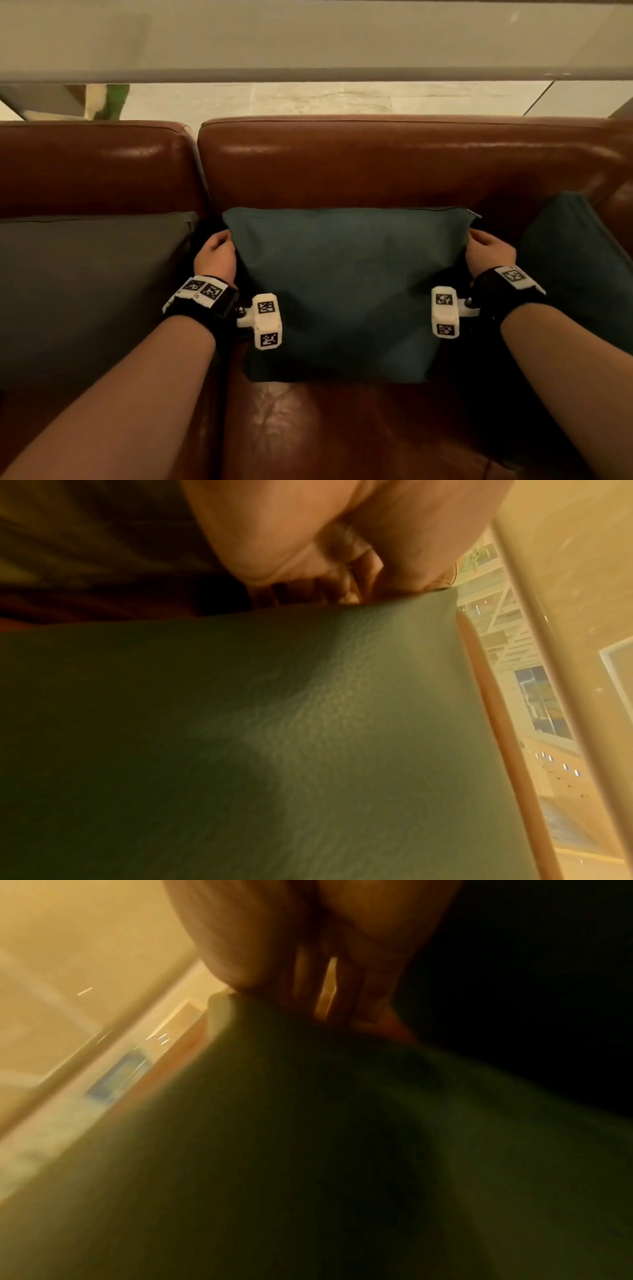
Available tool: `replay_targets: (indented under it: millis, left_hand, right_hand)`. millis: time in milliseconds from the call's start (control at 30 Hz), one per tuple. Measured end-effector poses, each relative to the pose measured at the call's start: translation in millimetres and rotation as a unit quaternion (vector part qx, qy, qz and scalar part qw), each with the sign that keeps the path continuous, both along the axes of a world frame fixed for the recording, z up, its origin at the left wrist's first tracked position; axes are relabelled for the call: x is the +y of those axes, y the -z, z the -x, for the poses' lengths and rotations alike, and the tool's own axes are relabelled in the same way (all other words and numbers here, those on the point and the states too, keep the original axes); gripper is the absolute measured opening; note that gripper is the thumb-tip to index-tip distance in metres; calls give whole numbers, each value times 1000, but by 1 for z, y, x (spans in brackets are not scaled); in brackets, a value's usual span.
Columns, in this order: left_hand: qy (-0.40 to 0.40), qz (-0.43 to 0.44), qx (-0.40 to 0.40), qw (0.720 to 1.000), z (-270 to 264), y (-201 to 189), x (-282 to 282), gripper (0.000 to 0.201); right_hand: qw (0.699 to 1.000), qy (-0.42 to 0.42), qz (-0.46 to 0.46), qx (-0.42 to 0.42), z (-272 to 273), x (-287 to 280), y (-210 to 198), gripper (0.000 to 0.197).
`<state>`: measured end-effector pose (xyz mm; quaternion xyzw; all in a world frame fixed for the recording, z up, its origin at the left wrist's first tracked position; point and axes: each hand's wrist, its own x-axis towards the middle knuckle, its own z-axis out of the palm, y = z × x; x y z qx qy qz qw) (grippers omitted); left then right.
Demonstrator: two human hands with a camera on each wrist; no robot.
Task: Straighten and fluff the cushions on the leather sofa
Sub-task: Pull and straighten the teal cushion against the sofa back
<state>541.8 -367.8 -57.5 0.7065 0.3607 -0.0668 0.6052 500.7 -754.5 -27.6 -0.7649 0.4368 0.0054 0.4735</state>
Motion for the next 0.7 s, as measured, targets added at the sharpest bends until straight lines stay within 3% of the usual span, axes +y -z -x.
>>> replay_targets:
  millis: [100, 267, 367, 433, 500, 700]
  left_hand:
    - [-58, -24, -5, 998, -6, -4, 1, 19]
    - [-103, -58, -14, 993, -9, 0, -2, 25]
    - [-94, -64, 19, 993, -18, 3, 1, 38]
    - [-57, -77, 9, 995, -19, 2, 1, 42]
    - [-49, -78, 11, 996, -19, -1, 0, 43]
    - [-138, -66, -14, 988, -22, -4, -5, 29]
  right_hand:
    - [988, -45, 148, 11, 2, -7, -18, 30]
    - [973, -96, 209, 27, 1, -17, -29, 23]
    - [984, -73, 160, 20, 1, -12, -21, 25]
    - [1000, -13, 12, -15, 1, -5, -9, 31]
    - [994, 47, -89, -48, -1, -2, 2, 38]
    - [995, 89, 41, -5, -11, -21, 2, 23]
